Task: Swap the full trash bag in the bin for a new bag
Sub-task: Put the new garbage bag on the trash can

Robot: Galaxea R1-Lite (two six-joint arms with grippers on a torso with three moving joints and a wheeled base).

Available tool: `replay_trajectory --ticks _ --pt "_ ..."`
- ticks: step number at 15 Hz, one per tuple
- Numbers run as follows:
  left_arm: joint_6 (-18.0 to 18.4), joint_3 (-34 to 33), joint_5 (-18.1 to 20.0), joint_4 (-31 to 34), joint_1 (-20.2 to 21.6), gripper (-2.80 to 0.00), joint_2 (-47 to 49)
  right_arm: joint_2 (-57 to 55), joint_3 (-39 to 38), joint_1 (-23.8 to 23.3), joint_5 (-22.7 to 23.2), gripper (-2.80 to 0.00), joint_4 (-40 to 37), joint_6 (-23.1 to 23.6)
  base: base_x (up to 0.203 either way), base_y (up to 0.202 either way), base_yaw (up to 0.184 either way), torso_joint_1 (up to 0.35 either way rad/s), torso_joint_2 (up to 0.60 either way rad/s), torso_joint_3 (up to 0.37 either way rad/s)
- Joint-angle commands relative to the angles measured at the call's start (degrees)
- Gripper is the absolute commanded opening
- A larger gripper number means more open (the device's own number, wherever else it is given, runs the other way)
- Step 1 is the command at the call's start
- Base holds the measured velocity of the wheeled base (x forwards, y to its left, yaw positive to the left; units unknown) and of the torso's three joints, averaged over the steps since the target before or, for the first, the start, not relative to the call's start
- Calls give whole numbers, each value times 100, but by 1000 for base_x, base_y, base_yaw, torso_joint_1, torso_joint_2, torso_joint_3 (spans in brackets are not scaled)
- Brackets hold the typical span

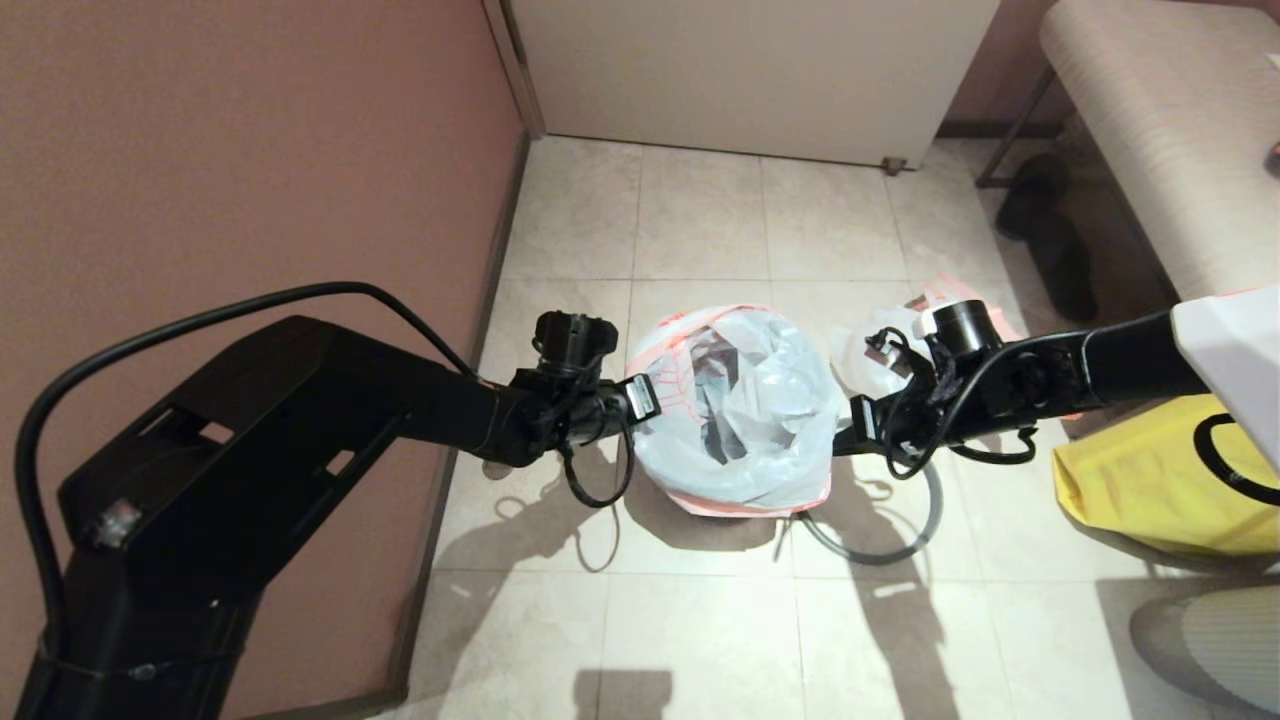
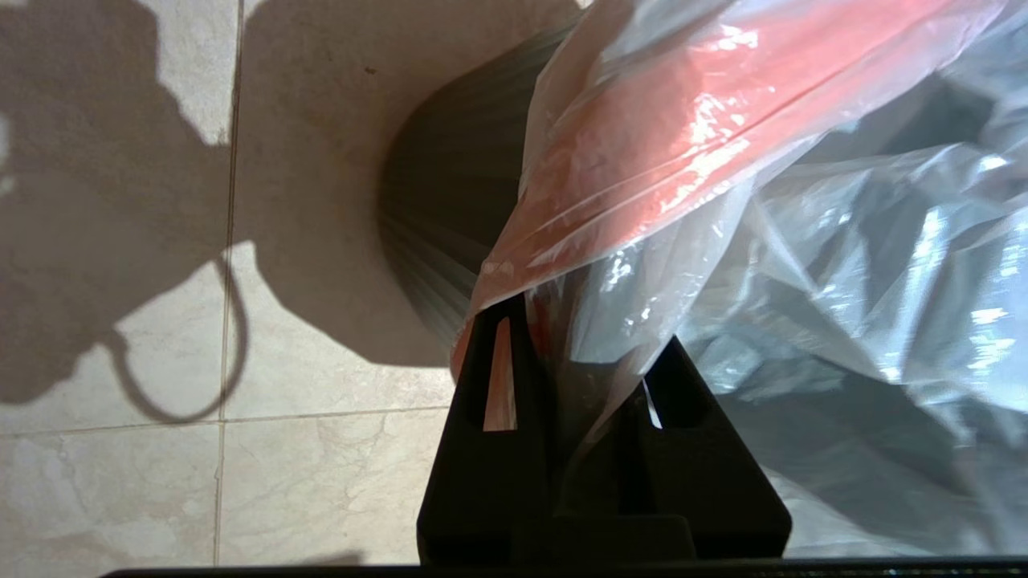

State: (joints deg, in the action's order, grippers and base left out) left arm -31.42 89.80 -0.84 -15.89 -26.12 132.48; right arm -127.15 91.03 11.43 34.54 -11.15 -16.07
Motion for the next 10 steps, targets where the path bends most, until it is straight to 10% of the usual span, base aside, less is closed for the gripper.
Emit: replay_trajectory --ticks 1,7,10 --pt "-24 -58 -13 -37 -7 -280 -142 399 -493 -13 -7 -280 -22 66 0 0 0 0 0 0" --pt "27 -88 -13 -20 -17 -280 -260 1179 -1529 351 238 -280 311 420 0 0 0 0 0 0" --pt "438 -346 -21 -55 -250 -280 -321 1428 -1501 492 -342 -280 925 -12 0 0 0 0 0 0"
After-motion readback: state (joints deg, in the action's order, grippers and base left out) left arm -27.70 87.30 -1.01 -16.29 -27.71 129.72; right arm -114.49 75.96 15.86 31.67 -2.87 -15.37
